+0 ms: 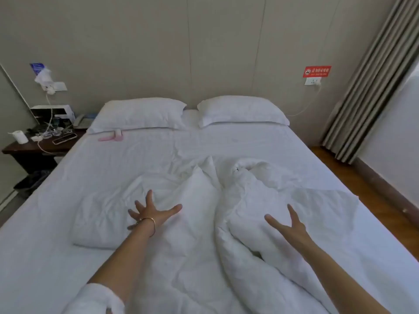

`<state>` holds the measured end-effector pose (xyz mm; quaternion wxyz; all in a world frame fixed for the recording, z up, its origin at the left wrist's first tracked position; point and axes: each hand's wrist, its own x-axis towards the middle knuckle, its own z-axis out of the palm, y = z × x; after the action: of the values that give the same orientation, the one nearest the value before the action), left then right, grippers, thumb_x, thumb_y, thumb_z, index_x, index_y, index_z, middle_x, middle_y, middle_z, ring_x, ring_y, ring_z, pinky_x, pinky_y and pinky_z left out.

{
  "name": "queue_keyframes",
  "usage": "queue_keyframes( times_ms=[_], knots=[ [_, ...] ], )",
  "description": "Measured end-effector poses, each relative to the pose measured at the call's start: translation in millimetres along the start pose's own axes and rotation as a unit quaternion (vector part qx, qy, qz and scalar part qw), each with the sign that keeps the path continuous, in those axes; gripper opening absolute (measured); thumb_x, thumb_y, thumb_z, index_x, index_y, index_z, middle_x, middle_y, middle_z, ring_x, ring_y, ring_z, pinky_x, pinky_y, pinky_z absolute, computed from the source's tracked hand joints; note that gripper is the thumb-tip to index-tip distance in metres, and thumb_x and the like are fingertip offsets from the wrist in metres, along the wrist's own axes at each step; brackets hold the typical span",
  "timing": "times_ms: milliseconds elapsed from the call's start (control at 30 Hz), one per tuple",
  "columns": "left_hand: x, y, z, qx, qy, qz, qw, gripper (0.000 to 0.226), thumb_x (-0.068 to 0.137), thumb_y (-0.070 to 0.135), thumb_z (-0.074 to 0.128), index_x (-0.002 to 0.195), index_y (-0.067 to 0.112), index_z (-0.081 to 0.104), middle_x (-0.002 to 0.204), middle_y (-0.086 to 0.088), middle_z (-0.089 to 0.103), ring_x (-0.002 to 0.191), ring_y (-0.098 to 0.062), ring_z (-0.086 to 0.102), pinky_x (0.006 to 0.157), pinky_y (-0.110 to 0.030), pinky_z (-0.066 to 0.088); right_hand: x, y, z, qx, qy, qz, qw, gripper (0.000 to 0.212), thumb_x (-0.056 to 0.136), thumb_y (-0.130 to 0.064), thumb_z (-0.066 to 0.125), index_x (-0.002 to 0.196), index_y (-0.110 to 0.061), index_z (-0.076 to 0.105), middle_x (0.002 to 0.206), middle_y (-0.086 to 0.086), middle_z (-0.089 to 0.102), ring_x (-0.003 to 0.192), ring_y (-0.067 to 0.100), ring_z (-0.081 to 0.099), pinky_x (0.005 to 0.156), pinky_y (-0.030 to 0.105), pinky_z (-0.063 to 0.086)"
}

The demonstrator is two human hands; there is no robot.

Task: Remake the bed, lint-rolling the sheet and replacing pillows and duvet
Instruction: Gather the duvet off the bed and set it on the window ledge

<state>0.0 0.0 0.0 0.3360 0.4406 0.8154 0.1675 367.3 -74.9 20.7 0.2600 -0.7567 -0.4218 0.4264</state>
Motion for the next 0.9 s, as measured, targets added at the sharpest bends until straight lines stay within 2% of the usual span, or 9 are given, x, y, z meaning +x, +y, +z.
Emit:
queue_keyframes(
  times_ms=[100,200,300,400,467,600,700,767,900],
  knots=[
    [45,-4,6,0.097,-0.004,-0.039,0.994,0.146,0.036,0.087,0.07,0.146,0.048,-0.018,0.158,-0.009,-0.023,0.142,-0.037,-0.026,0.107,-0.072,-0.003,38,-2,28,-0.043,-0.03,0.018,0.998,0.142,0.034,-0.095,0.063,0.147,-0.055,-0.014,0.16,0.016,0.015,0.144,0.038,0.026,0.115,0.056,0.026],
    [78,-21,21,0.128,-0.037,-0.074,0.988,0.154,0.029,0.09,0.067,0.144,0.046,-0.025,0.159,-0.012,-0.021,0.144,-0.039,-0.02,0.108,-0.07,-0.006,81,5,61,-0.114,-0.02,0.03,0.993,0.147,0.023,-0.099,0.06,0.132,-0.064,-0.031,0.156,0.019,0.019,0.139,0.04,0.032,0.111,0.062,0.028],
    [107,-33,47,0.122,-0.071,-0.06,0.988,0.154,0.027,0.094,0.063,0.143,0.045,-0.027,0.161,-0.013,-0.002,0.146,-0.038,0.007,0.112,-0.064,-0.001,115,21,85,-0.159,-0.035,0.036,0.986,0.147,0.02,-0.094,0.064,0.119,-0.068,-0.041,0.149,0.021,0.028,0.13,0.039,0.043,0.108,0.059,0.034],
    [124,-45,71,0.101,-0.059,-0.026,0.993,0.152,0.029,0.098,0.057,0.152,0.03,0.0,0.154,-0.01,0.028,0.136,-0.032,0.036,0.114,-0.049,0.024,135,32,101,-0.16,-0.072,0.013,0.984,0.145,0.037,-0.083,0.074,0.127,-0.063,-0.038,0.146,0.014,0.04,0.125,0.035,0.051,0.105,0.047,0.04],
    [126,-51,86,0.063,-0.066,-0.007,0.996,0.138,0.039,0.098,0.055,0.148,0.018,0.026,0.143,-0.006,0.046,0.122,-0.025,0.051,0.101,-0.035,0.041,143,35,112,-0.183,-0.085,-0.008,0.979,0.133,0.061,-0.071,0.074,0.14,-0.051,-0.032,0.137,0.008,0.05,0.118,0.03,0.056,0.1,0.041,0.043],
    [105,-54,107,-0.008,-0.115,0.04,0.993,0.068,0.084,0.071,0.048,0.125,0.017,0.061,0.117,-0.002,0.065,0.096,-0.016,0.059,0.088,-0.026,0.048,137,37,137,-0.195,-0.051,-0.023,0.979,0.107,0.081,-0.063,0.062,0.15,-0.039,-0.016,0.112,0.005,0.061,0.103,0.027,0.061,0.091,0.037,0.045],
    [65,-52,116,-0.08,-0.163,0.037,0.983,0.051,0.086,0.061,0.051,0.105,0.016,0.066,0.103,0.001,0.066,0.097,-0.019,0.06,0.085,-0.024,0.045,116,35,137,-0.173,-0.03,-0.033,0.984,0.097,0.083,-0.061,0.058,0.151,-0.041,-0.009,0.103,0.001,0.06,0.093,0.024,0.059,0.087,0.036,0.044],
    [26,-44,116,-0.144,-0.194,0.041,0.97,0.025,0.097,0.038,0.051,0.091,0.019,0.066,0.094,0.005,0.067,0.096,-0.018,0.061,0.075,-0.021,0.044,97,28,129,-0.168,-0.03,-0.044,0.984,0.092,0.086,-0.057,0.056,0.152,-0.04,-0.004,0.104,-0.002,0.06,0.094,0.023,0.058,0.087,0.035,0.044],
    [-45,-42,115,-0.253,-0.285,0.03,0.924,0.019,0.095,0.035,0.054,0.102,0.024,0.067,0.098,0.005,0.071,0.095,-0.01,0.064,0.08,-0.018,0.047,43,19,103,-0.177,-0.052,-0.056,0.981,0.082,0.091,-0.051,0.055,0.154,-0.037,0.005,0.107,-0.002,0.059,0.09,0.019,0.054,0.082,0.031,0.041]
  ],
)
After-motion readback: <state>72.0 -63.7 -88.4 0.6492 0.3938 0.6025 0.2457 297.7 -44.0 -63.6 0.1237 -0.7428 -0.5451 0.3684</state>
